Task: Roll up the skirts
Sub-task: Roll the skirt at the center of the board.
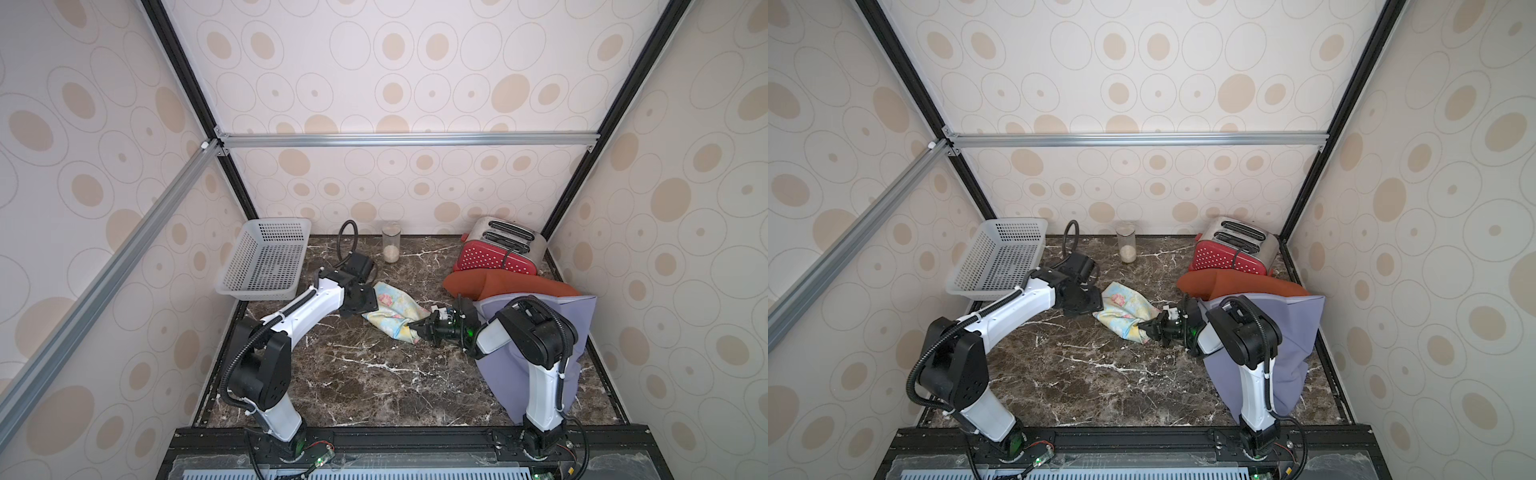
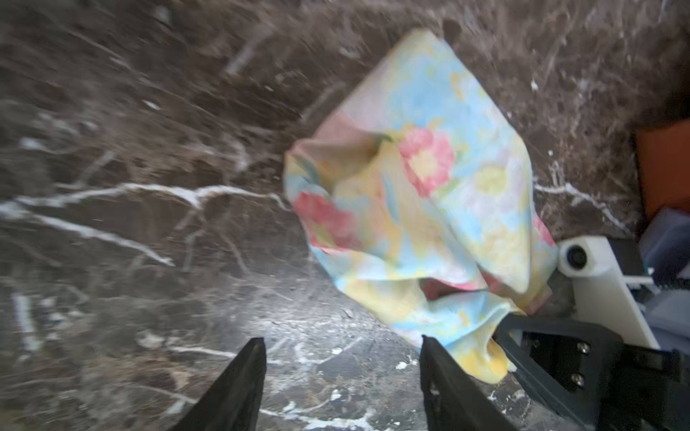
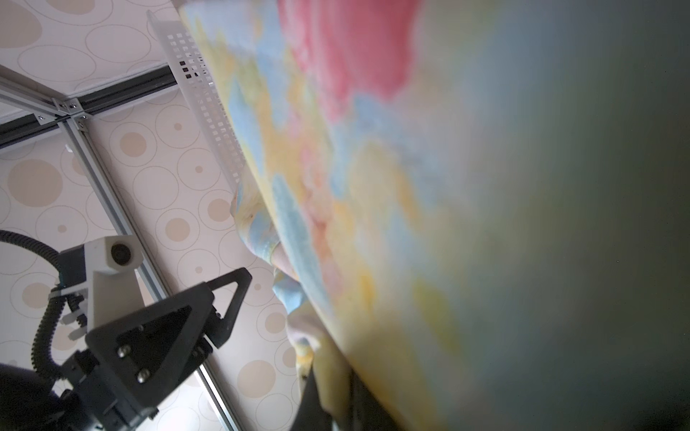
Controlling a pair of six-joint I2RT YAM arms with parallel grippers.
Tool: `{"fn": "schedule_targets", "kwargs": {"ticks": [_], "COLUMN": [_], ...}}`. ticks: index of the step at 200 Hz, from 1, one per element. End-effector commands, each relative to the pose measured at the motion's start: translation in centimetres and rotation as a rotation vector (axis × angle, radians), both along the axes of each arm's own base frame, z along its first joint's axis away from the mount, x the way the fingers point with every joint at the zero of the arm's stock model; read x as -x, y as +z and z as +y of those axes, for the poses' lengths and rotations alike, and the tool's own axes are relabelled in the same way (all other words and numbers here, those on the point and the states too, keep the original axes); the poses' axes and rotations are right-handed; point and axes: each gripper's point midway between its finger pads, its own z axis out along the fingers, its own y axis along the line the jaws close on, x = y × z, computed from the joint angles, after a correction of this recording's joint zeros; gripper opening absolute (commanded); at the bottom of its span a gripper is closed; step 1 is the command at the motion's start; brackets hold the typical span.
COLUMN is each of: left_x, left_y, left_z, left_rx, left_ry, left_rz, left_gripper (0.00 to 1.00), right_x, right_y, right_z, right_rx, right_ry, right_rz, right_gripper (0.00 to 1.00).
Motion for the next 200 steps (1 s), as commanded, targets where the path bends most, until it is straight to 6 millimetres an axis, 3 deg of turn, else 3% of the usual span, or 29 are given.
{"fn": "schedule_targets", "kwargs": {"ticks": [1,27,60,112,170,182,200], "left_x": [-2.1,-3.0,-3.6,-4.3,-6.3,-6.3,-5.7], "left_y": [-0.5,-1.6,-3.1,-7.2,-8.9,-9.2,-9.6], "left_z": [-2.2,-3.5,-2.4,0.3,-1.0,-1.2,-0.6], "left_rx": [0.098,0.102,0.018,-0.037,0.051,0.055,0.036], "left_ry": [0.081,0.084,0.097,0.174,0.159,0.156,0.179], "left_rz": [-0.067,-0.096,-0.114,-0.083,-0.054,-0.041,-0.027], "left_gripper": [0.68,0.81,0.95,0.99,0.96,0.9,0.67], "right_x": [1.4,1.6,1.6,1.5,1.3,1.4,1.6], "right_y": [-5.4,-5.8,-5.8,-4.5,-3.5,-2.9,-2.0], "right_z": [-1.6,-1.7,-1.4,-0.7,-0.2,0.1,0.1], "right_rx": [0.127,0.148,0.152,0.165,0.172,0.18,0.225], "right_ry": [-0.049,-0.031,0.004,0.08,0.144,0.17,0.209], "right_rz": [0.201,0.2,0.175,0.072,-0.064,-0.125,-0.227], "right_gripper": [0.0,0.0,0.0,0.0,0.0,0.0,0.0]}}
